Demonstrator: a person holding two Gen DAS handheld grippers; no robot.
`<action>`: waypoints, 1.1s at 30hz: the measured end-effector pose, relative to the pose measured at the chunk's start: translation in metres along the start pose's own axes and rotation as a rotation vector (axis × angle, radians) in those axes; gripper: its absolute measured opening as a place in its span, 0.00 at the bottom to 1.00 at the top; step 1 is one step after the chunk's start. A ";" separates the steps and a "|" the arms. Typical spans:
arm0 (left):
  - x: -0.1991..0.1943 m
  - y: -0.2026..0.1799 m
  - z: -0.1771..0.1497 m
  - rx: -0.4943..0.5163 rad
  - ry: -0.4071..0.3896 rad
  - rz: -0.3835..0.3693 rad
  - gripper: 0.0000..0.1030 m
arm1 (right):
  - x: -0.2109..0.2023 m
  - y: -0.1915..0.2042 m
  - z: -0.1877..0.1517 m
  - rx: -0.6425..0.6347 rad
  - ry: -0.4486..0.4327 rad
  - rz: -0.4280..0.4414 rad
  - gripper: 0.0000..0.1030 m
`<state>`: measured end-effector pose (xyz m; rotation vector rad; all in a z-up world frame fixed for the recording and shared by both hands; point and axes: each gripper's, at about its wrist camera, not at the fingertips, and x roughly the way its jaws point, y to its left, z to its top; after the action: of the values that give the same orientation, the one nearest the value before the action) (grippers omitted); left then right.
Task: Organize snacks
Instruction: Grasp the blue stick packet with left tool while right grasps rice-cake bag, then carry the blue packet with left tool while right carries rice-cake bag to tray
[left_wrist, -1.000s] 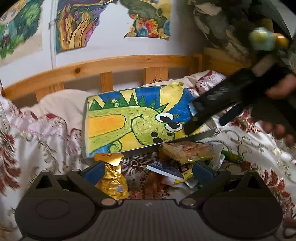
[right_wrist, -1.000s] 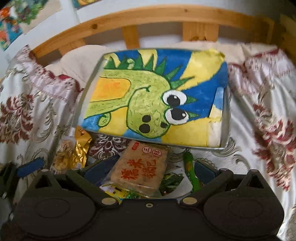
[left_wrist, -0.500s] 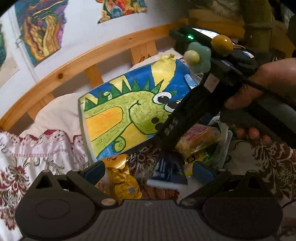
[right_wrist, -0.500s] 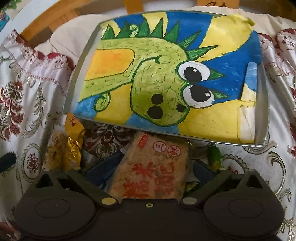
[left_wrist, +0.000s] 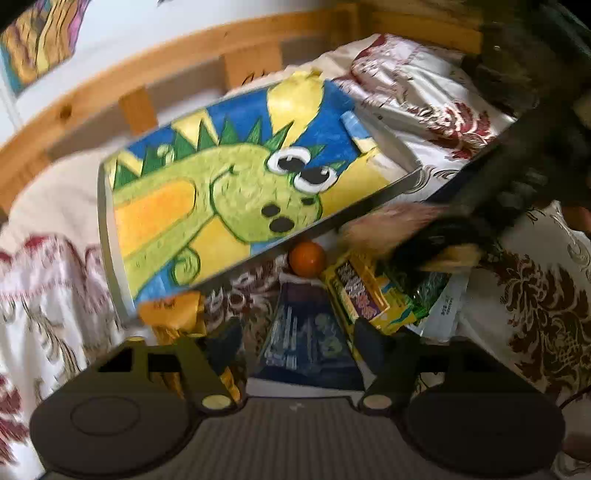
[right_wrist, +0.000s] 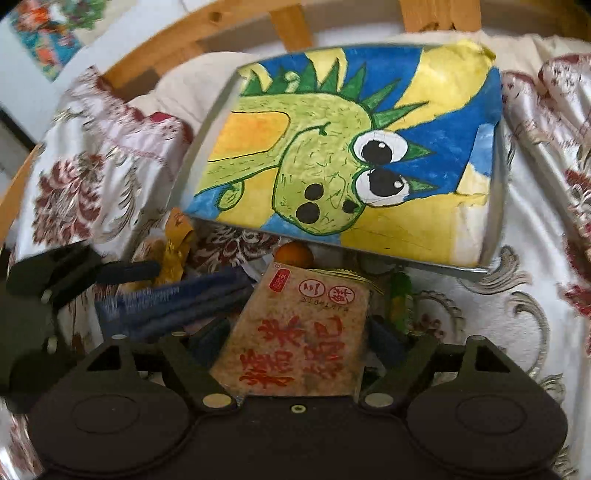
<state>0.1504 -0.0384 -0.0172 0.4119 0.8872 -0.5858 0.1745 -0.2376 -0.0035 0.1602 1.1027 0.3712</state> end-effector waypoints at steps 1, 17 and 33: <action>0.000 0.002 -0.001 -0.021 0.008 -0.008 0.56 | -0.004 0.000 -0.004 -0.038 -0.013 -0.003 0.80; 0.022 -0.019 0.031 0.058 0.095 0.079 0.65 | -0.013 0.003 -0.047 -0.358 -0.109 -0.046 0.80; 0.025 -0.024 0.031 0.000 0.179 0.057 0.37 | -0.006 0.004 -0.047 -0.351 -0.091 -0.050 0.81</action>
<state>0.1662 -0.0819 -0.0219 0.4938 1.0434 -0.5015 0.1296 -0.2388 -0.0178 -0.1600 0.9341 0.5014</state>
